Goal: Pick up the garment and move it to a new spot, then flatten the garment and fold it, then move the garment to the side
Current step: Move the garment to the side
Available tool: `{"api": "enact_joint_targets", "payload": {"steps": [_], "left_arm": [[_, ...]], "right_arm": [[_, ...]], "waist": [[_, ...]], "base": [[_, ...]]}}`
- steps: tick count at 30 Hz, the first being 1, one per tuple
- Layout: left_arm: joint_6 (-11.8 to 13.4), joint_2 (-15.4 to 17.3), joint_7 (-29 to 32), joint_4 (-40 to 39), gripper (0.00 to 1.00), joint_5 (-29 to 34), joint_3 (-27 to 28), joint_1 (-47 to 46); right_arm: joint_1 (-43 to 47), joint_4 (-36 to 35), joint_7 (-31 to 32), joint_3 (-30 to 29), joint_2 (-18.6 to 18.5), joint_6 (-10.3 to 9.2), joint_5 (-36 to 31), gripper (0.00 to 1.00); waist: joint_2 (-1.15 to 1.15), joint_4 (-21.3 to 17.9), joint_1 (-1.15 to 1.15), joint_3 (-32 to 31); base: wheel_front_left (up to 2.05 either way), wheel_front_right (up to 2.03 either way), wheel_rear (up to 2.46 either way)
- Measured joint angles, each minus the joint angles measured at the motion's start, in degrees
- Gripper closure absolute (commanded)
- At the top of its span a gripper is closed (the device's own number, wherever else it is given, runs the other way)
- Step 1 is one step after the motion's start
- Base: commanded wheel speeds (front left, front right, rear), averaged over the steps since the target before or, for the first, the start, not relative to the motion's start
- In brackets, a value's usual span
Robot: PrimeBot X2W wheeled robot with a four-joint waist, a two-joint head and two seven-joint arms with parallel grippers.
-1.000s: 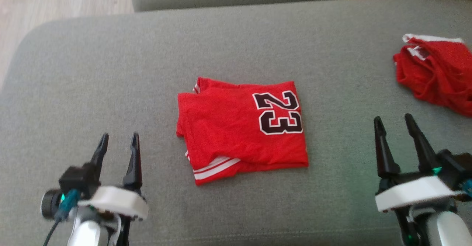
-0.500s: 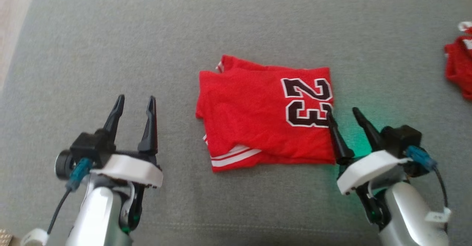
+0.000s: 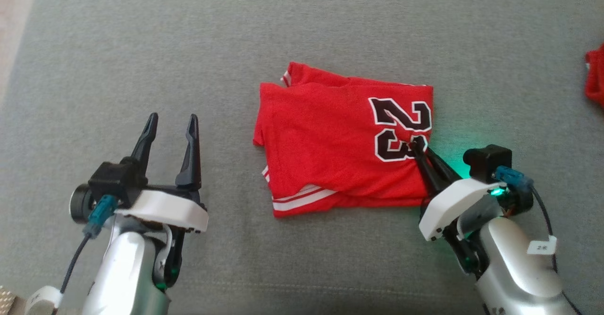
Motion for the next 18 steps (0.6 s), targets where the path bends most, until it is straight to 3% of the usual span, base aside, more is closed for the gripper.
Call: {"api": "enact_joint_targets", "payload": {"steps": [7, 18], "left_arm": [[0.0, 0.1, 0.0, -1.4, 0.0, 0.3, 0.3, 0.0], [-0.3, 0.5, 0.0, -2.4, 0.0, 1.4, 0.0, -2.7]], "right_arm": [[-1.0, -3.3, -0.1, -0.4, -4.0, 0.0, -0.7, 1.0], [-14.0, -5.0, 0.1, -12.2, -15.2, 0.0, -2.0, 1.0]], "waist": [[0.0, -3.4, 0.0, 0.3], [0.0, -10.5, 0.0, 3.2]], "base": [[0.0, 0.0, 0.0], [0.0, 0.0, 0.0]]}}
